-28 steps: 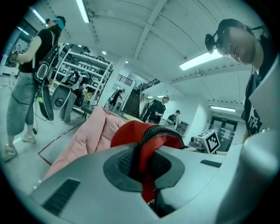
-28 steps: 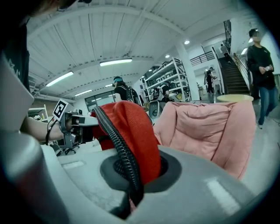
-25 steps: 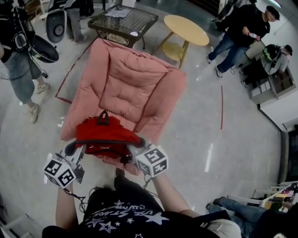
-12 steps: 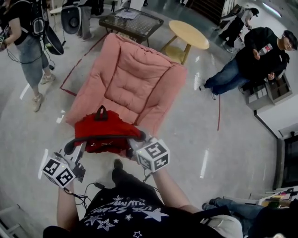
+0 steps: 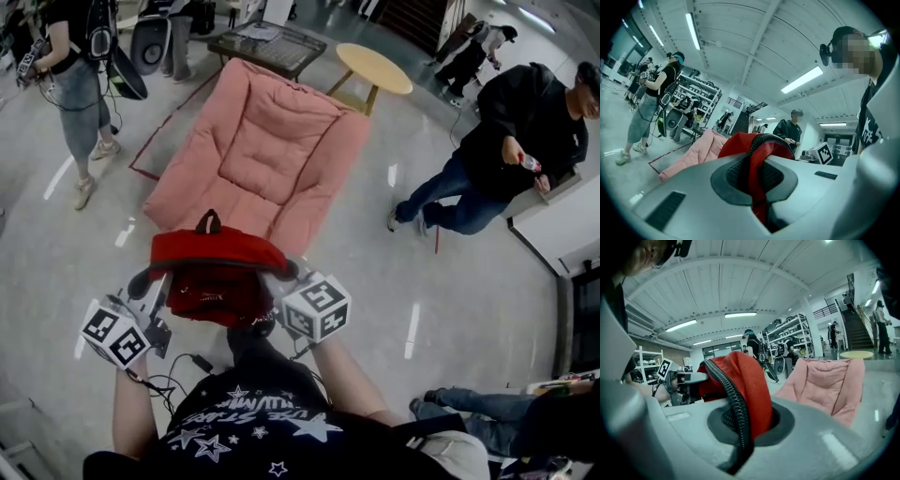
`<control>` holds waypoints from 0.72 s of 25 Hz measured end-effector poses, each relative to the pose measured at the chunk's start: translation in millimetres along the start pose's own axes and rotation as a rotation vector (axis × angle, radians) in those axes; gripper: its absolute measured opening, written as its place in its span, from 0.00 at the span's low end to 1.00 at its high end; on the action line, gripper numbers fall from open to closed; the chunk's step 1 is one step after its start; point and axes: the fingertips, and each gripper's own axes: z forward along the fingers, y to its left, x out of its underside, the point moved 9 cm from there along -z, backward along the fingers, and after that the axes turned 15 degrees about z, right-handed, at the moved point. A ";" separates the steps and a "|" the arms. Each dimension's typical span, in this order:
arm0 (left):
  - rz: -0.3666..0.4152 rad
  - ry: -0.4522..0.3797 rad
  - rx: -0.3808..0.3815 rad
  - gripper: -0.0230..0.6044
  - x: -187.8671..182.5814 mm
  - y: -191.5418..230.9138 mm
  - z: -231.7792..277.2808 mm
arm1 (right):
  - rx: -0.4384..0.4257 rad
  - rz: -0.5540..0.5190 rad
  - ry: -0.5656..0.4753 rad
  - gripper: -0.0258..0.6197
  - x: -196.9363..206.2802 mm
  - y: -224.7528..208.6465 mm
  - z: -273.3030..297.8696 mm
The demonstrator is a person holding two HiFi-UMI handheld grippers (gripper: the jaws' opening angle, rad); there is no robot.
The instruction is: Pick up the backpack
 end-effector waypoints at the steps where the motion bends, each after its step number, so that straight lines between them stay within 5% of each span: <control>1: 0.000 -0.001 0.005 0.06 1.3 -13.1 -17.6 | -0.002 0.006 -0.001 0.05 10.3 13.8 -13.6; 9: -0.005 -0.009 0.052 0.06 20.3 -92.9 -95.4 | 0.029 0.018 -0.003 0.05 76.5 74.2 -102.6; 18: -0.038 -0.020 0.123 0.06 34.7 -159.3 -117.1 | 0.089 0.018 -0.028 0.05 109.0 90.4 -177.0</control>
